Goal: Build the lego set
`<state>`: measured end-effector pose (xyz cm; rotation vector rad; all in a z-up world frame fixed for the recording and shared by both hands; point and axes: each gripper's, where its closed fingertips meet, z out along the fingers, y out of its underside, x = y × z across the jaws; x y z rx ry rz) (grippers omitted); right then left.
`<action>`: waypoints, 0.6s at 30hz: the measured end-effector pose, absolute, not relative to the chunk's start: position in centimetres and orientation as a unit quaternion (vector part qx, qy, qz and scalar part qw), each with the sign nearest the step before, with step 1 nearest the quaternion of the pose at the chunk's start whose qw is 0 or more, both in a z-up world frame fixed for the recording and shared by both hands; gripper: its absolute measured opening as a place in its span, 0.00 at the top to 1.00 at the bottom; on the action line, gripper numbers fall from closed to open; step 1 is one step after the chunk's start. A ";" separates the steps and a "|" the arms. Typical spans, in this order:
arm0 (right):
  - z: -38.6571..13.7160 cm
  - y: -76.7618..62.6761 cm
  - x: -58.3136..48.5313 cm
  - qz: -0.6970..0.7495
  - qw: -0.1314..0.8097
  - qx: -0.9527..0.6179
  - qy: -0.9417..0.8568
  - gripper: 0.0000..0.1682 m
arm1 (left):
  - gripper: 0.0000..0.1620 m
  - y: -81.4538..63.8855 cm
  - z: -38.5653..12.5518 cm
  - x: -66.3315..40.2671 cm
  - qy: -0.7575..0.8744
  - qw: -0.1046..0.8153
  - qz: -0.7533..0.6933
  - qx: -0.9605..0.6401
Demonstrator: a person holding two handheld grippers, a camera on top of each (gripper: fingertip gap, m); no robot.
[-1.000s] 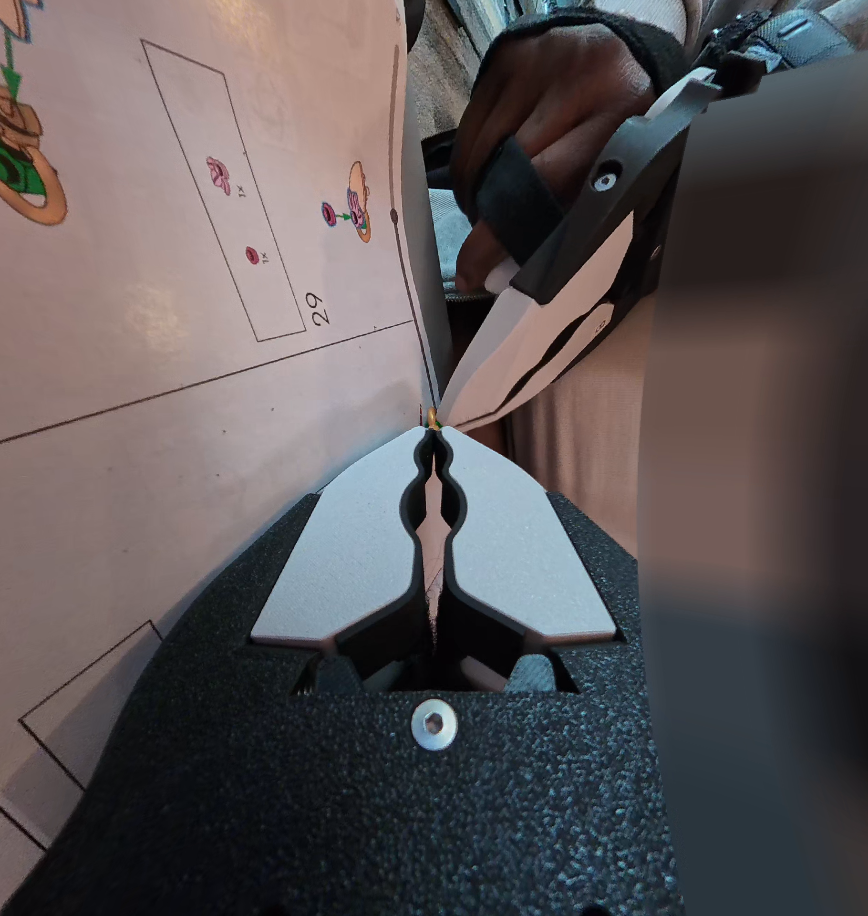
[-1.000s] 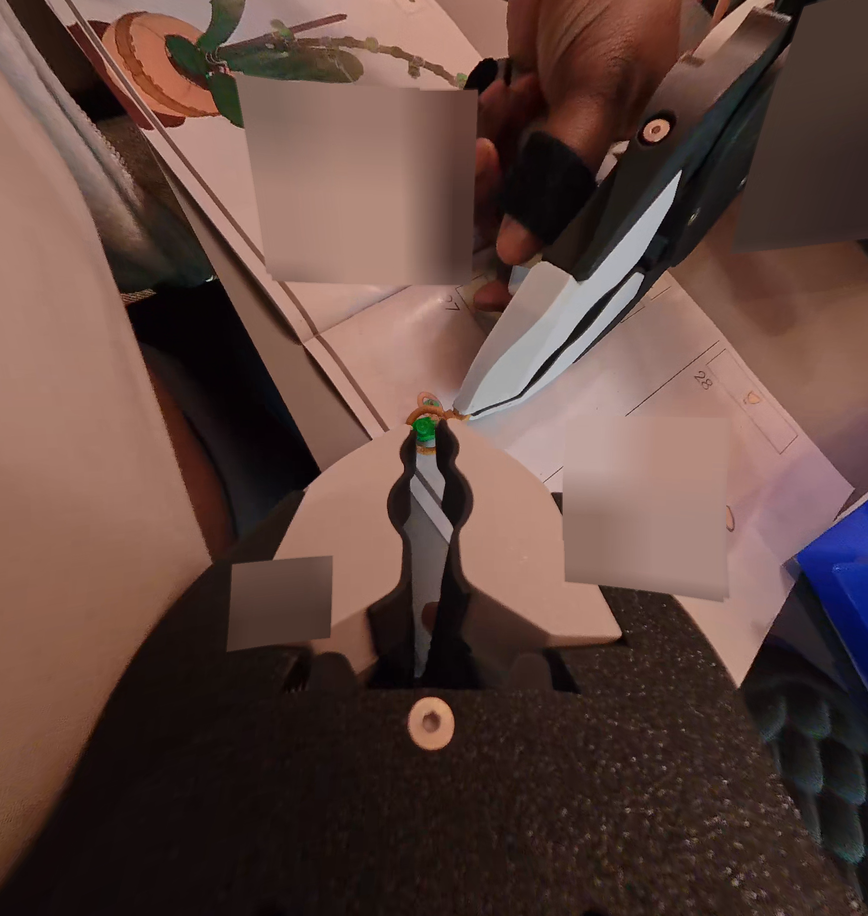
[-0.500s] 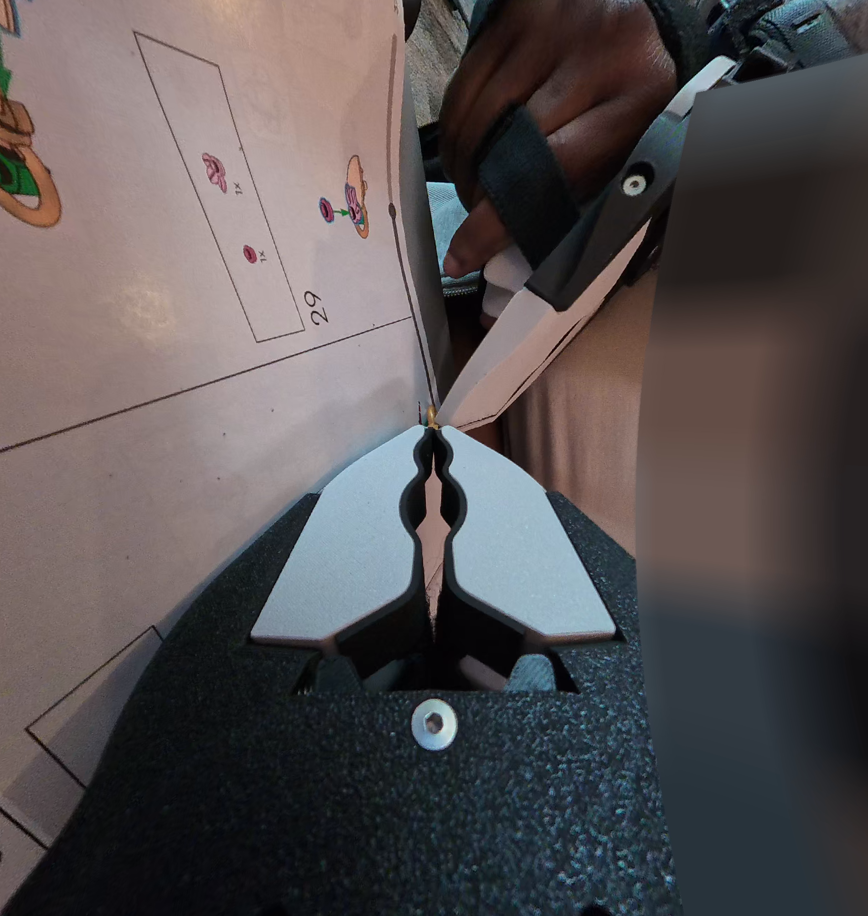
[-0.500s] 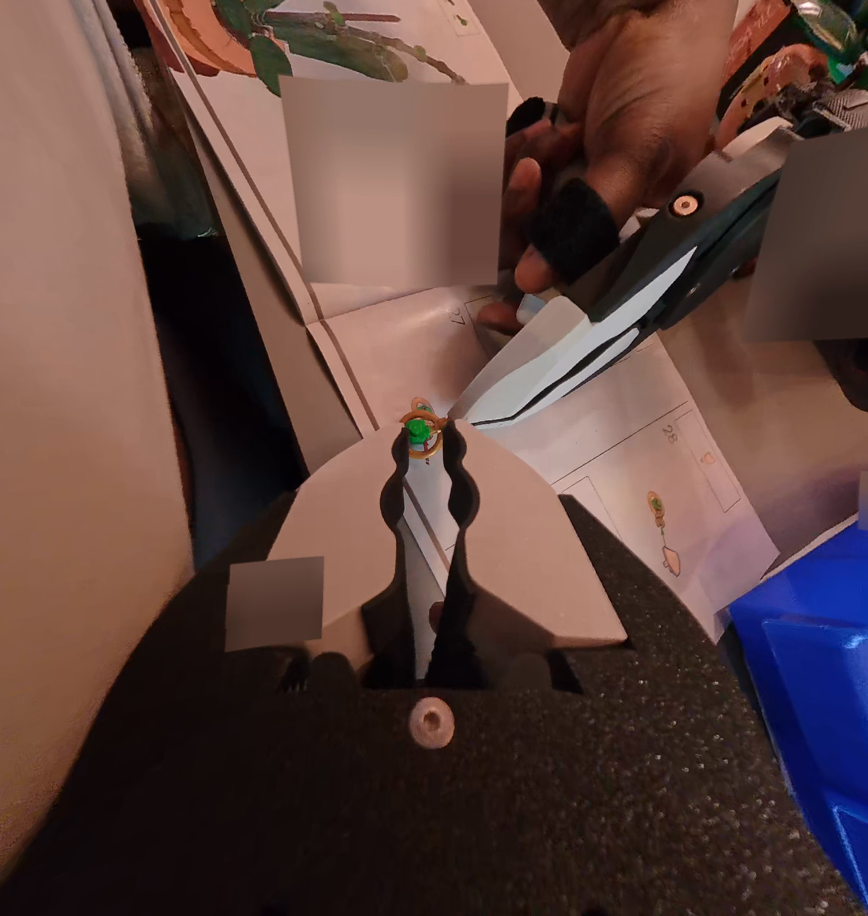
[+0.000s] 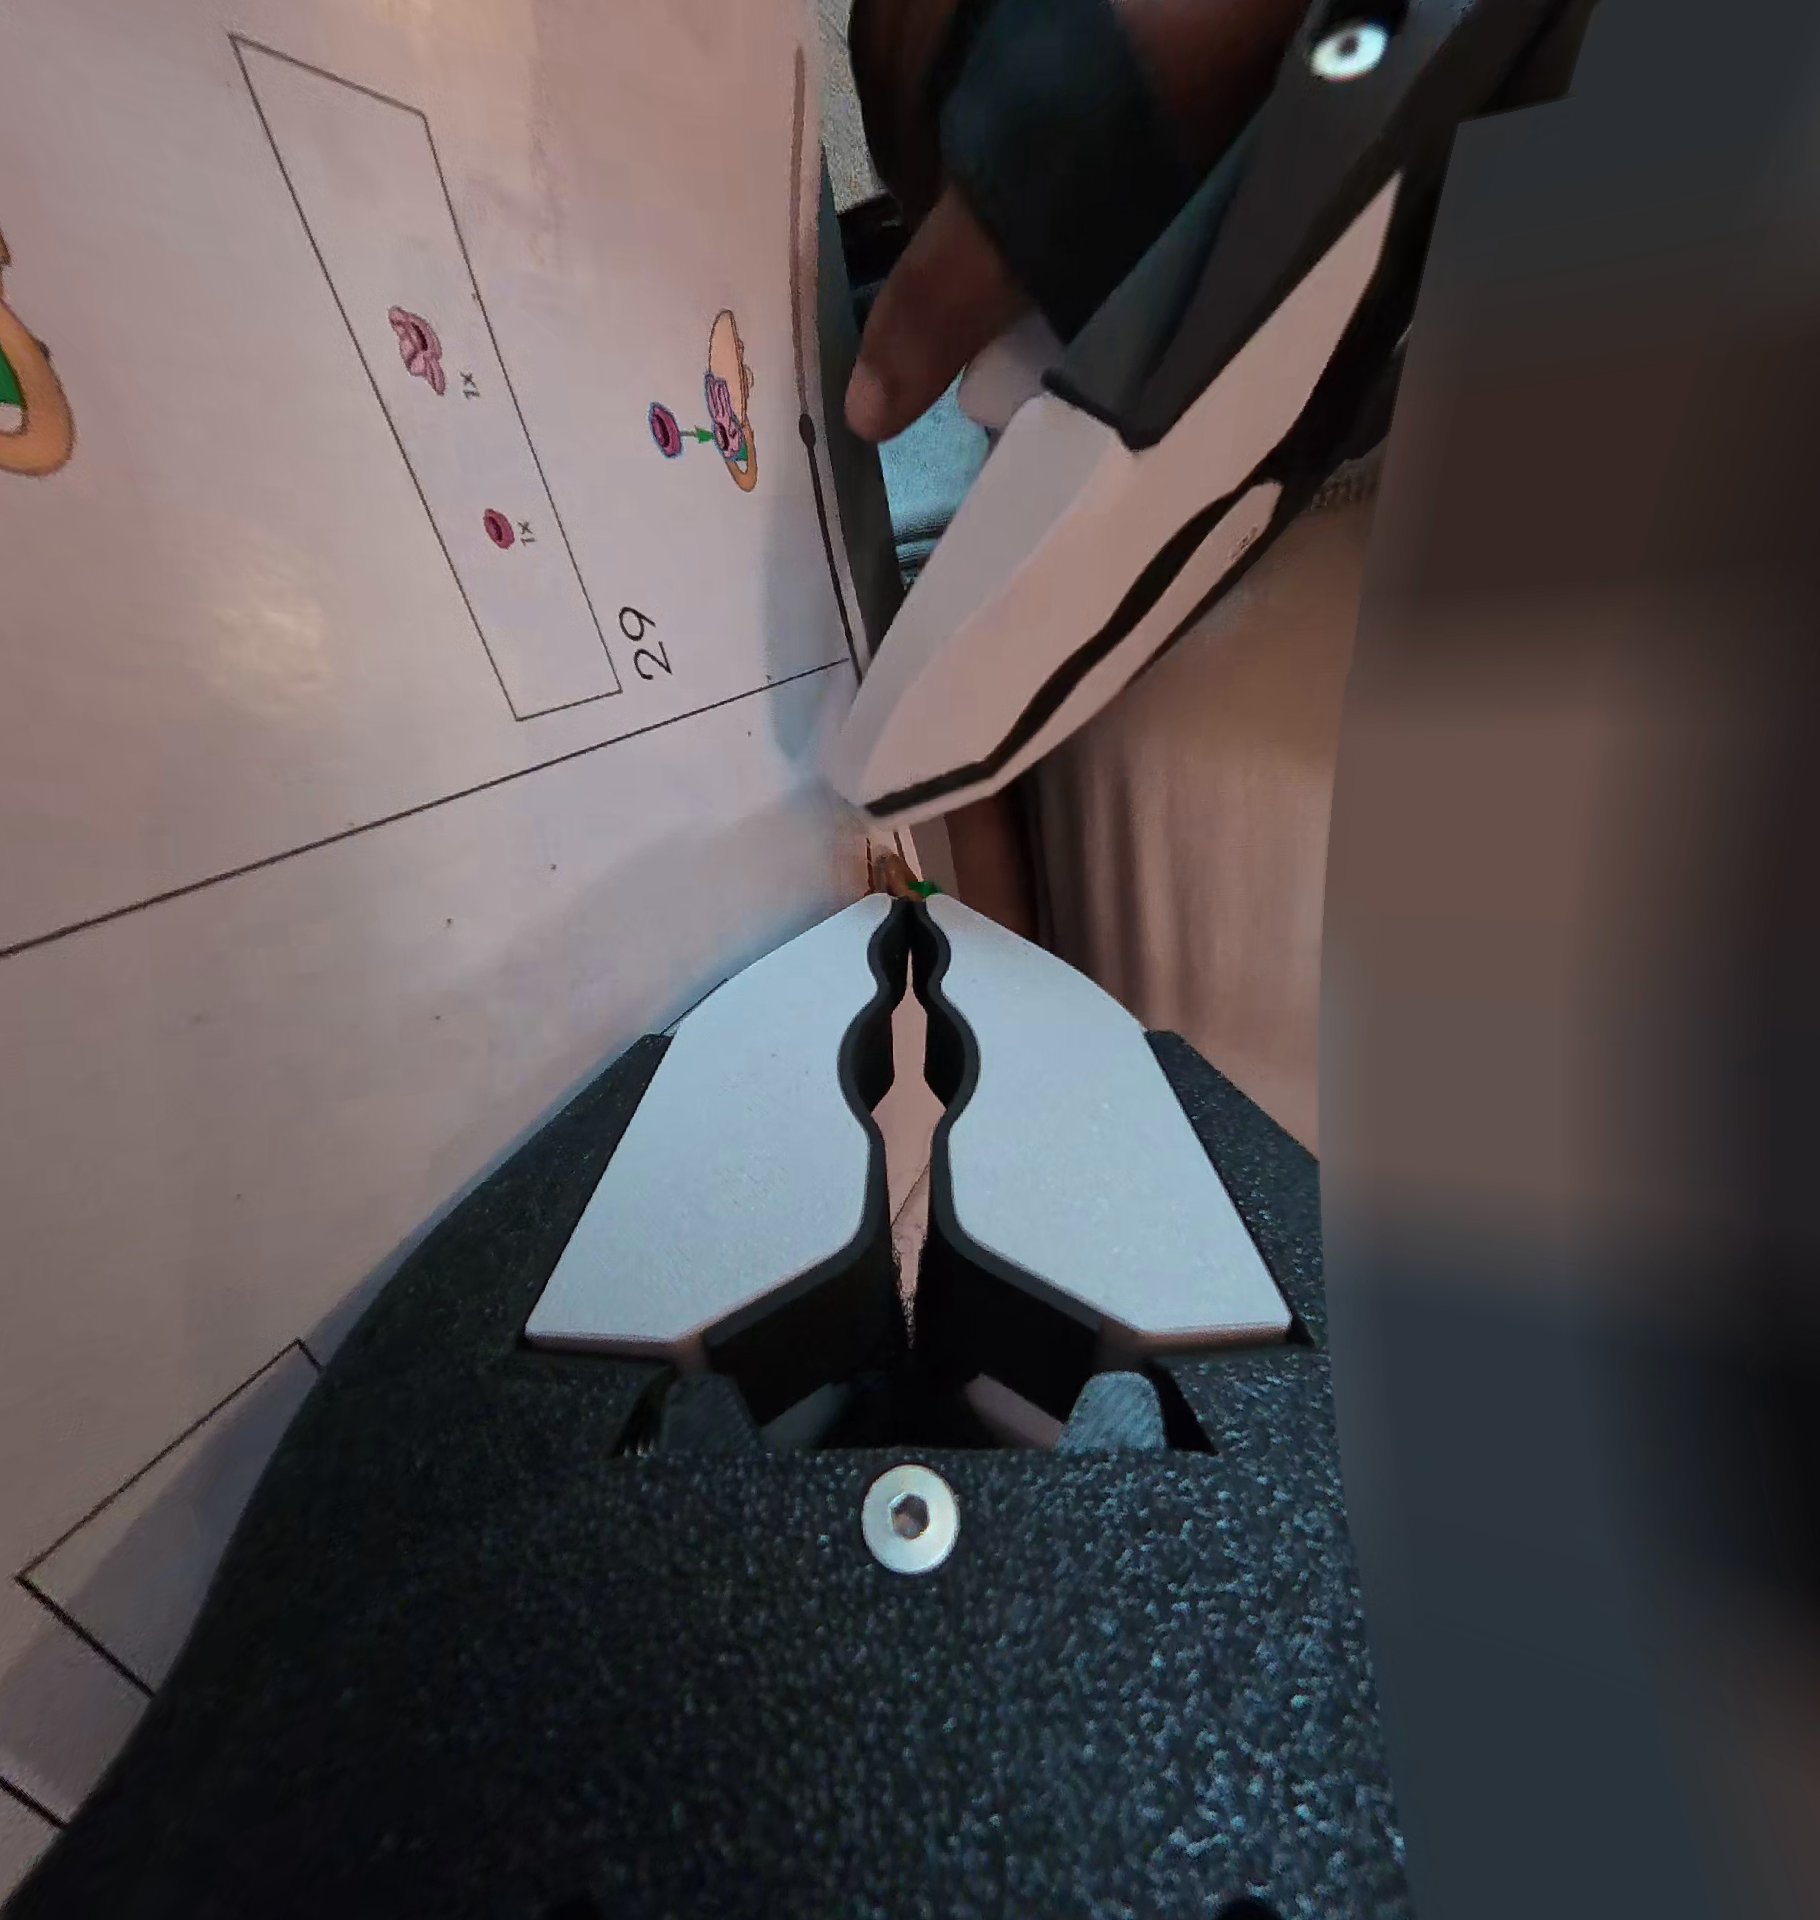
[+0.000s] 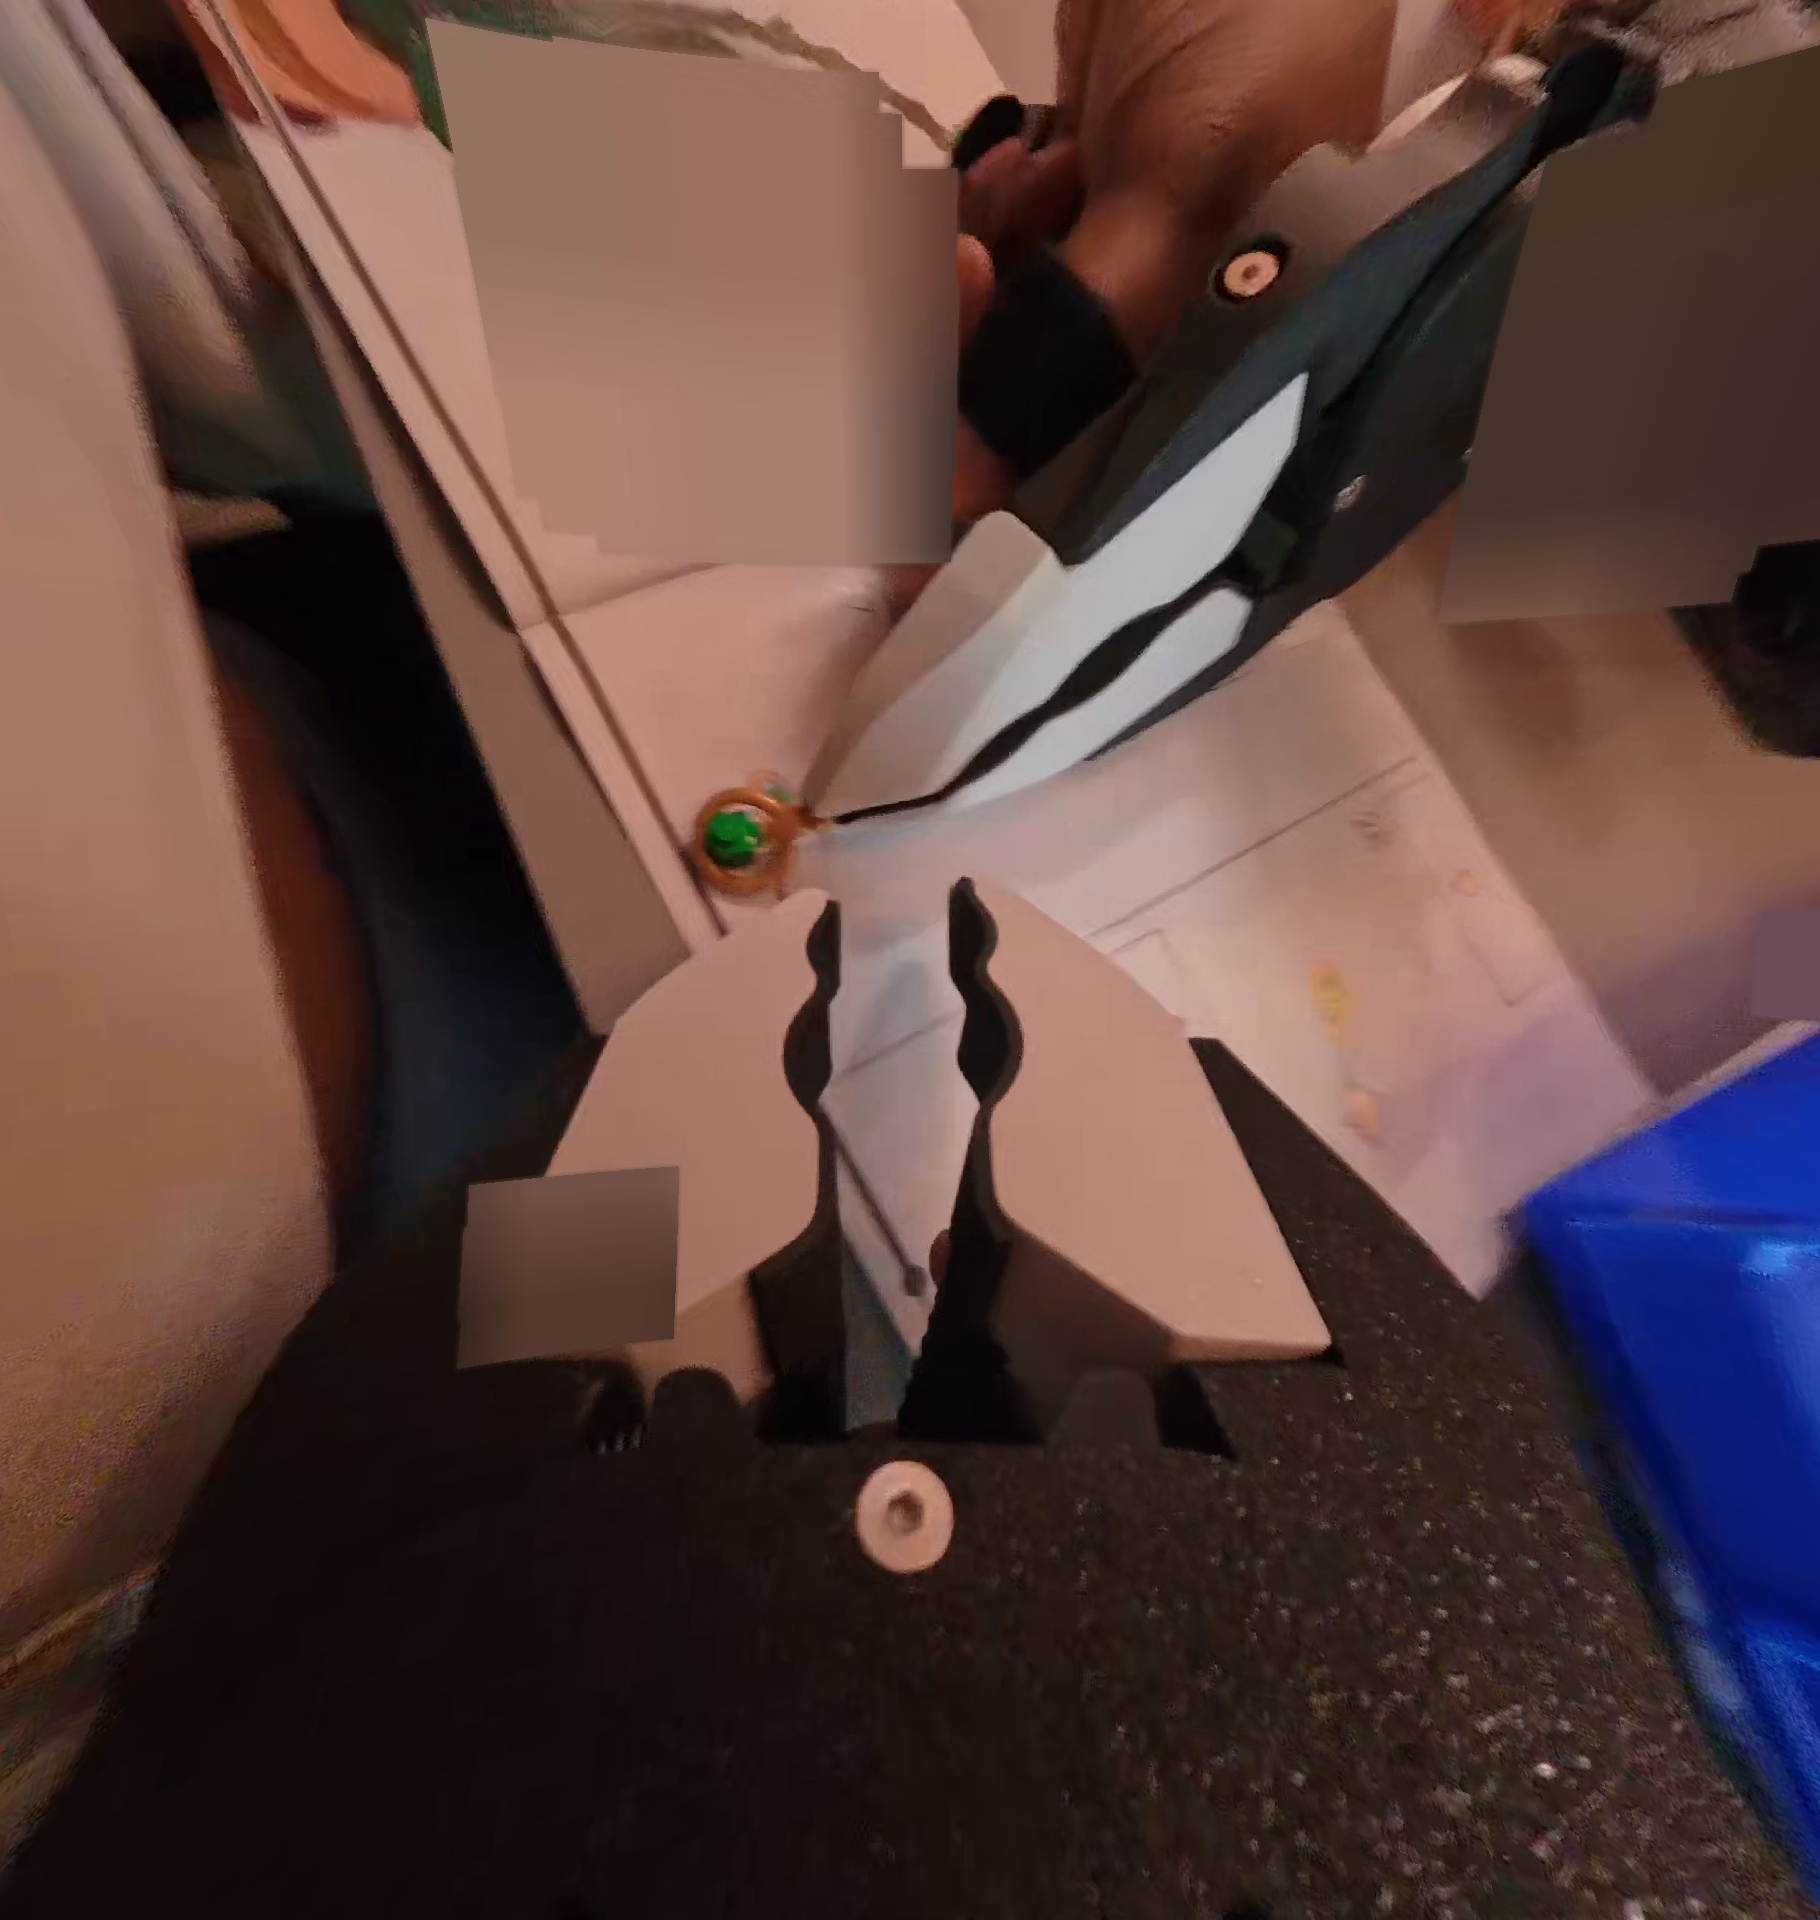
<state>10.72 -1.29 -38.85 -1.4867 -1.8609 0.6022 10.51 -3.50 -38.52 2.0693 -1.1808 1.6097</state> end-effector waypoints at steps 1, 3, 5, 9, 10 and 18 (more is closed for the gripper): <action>-38.9 -2.1 10.7 0.263 0.310 -0.579 -0.707 0.85 | 1.00 -3.5 -38.5 10.5 -0.406 0.134 0.556 0.713; -39.1 -2.7 10.6 0.288 0.292 -0.592 -0.693 0.83 | 1.00 -3.5 -38.5 10.5 -0.405 0.134 0.556 0.713; -39.4 -3.0 10.4 0.304 0.283 -0.597 -0.686 0.83 | 1.00 -3.5 -38.5 10.5 -0.406 0.133 0.556 0.713; -39.3 -3.3 10.0 0.333 0.266 -0.609 -0.669 0.82 | 1.00 -3.5 -38.5 10.5 -0.406 0.131 0.556 0.713; -39.2 -3.5 10.0 0.342 0.256 -0.615 -0.663 0.82 | 1.00 -3.5 -38.5 10.5 -0.405 0.130 0.556 0.714; -39.6 -4.2 10.2 0.341 0.234 -0.612 -0.674 0.90 | 1.00 -3.5 -38.5 10.5 -0.405 0.128 0.556 0.714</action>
